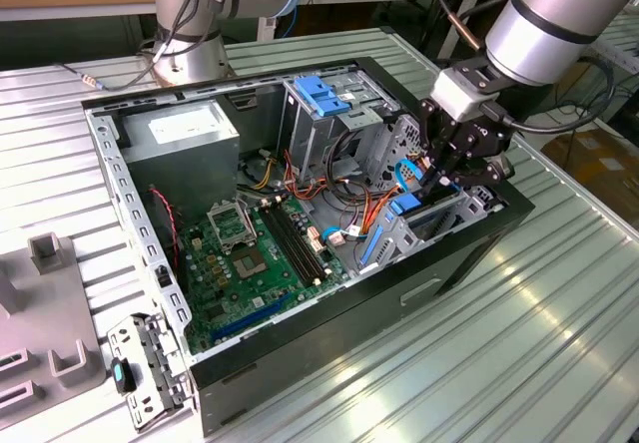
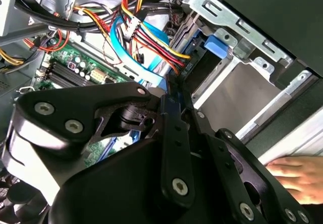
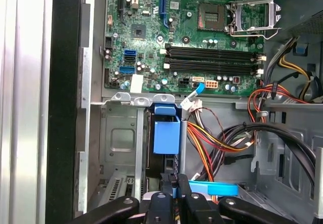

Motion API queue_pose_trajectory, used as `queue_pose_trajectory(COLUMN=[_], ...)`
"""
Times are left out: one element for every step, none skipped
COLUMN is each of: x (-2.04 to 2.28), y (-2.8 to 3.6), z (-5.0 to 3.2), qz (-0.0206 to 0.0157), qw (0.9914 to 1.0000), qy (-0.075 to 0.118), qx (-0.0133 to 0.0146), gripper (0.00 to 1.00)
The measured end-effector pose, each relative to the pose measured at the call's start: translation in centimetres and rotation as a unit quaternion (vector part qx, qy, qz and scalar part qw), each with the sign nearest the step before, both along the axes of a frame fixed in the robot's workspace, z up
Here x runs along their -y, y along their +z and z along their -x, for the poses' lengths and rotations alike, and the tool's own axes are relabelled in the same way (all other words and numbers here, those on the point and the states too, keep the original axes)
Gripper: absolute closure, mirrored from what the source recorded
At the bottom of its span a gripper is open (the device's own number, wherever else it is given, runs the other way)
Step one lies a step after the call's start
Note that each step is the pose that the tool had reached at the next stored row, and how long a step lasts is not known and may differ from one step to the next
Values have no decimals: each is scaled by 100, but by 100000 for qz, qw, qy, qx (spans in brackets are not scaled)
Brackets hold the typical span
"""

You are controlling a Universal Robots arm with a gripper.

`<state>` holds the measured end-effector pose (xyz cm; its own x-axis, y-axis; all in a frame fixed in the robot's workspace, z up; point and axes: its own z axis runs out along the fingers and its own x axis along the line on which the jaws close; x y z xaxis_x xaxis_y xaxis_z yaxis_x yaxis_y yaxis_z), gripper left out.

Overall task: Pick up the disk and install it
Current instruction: 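Insert the second disk wire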

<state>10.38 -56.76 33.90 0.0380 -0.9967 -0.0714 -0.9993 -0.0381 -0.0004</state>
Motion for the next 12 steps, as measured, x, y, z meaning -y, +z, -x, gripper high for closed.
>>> queue_pose_trajectory(x=[0,0,0,0,0,0,1,1,0,1,1,1], y=[-1,-2,-2,-2,-2,-4,4,31,75,113,135,143], z=[0,0,0,0,0,-1,-1,-1,-1,-1,0,0], qz=[-9,-19,-22,-20,-28,-79,-93,-86,-22,-36,-34,-39], qw=[100000,100000,100000,100000,100000,100000,100000,100000,100000,100000,100000,100000], qy=[-2,-1,-1,-1,0,5,3,7,5,2,1,-2], qx=[0,1,1,1,3,13,10,6,2,3,3,3], gripper=[84,84,84,84,84,83,83,76,76,76,76,76])
